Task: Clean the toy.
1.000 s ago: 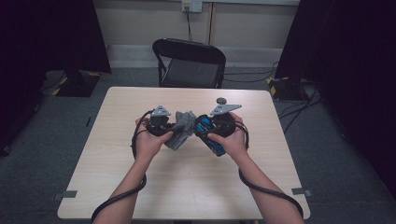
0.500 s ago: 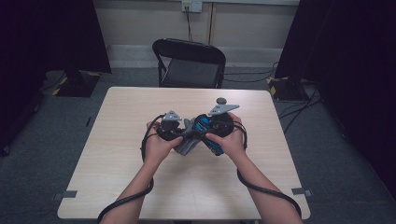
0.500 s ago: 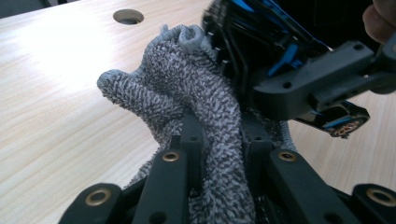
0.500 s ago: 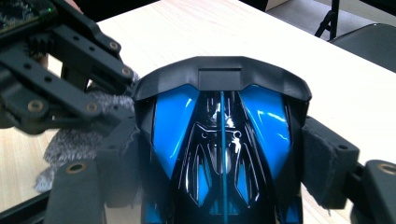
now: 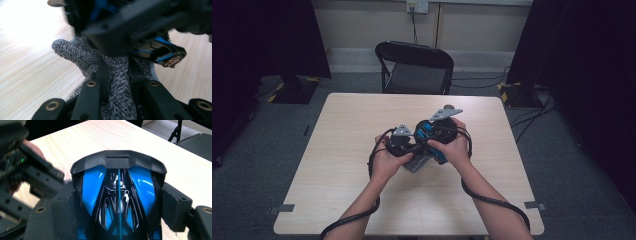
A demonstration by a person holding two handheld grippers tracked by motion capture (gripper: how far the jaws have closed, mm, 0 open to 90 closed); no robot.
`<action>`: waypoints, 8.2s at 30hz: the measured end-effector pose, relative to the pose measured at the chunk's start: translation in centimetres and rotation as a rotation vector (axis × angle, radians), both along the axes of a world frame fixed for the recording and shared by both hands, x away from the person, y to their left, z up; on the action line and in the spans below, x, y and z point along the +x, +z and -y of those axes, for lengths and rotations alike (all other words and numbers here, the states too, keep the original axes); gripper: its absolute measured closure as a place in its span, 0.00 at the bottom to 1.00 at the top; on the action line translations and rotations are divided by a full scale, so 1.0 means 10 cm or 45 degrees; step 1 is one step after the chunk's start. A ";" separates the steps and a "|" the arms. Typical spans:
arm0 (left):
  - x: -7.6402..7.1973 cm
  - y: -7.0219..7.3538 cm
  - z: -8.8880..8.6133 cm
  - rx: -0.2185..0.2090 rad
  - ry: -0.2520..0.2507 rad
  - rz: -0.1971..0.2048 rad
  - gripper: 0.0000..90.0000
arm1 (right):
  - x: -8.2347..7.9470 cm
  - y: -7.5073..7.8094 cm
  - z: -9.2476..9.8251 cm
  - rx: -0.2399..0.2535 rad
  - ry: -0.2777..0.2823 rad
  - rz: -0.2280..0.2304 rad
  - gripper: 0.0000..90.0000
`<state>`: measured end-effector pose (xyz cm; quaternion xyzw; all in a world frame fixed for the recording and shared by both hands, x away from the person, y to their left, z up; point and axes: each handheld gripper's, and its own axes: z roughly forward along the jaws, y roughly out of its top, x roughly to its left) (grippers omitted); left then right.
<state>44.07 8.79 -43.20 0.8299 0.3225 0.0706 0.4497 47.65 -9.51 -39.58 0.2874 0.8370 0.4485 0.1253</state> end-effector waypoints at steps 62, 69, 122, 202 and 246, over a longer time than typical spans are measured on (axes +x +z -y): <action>0.19 0.21 -0.48 -0.105 0.182 0.027 0.84 | -0.11 0.00 0.37 0.052 -0.017 -0.026 0.29; 0.20 0.20 -0.45 -0.114 0.189 0.028 0.84 | -0.13 -0.03 0.39 0.042 -0.015 -0.030 0.29; 0.02 -0.05 -0.06 -0.143 0.054 -0.035 0.84 | -0.02 -0.02 0.12 0.003 -0.051 -0.007 0.29; -0.29 -0.27 0.61 -0.044 -0.252 -0.058 0.83 | 0.15 0.16 0.33 0.070 -0.152 -0.027 0.29; -0.26 -0.14 0.18 0.062 -0.202 -0.004 0.83 | 0.16 -0.13 1.00 0.004 -0.284 -0.086 0.29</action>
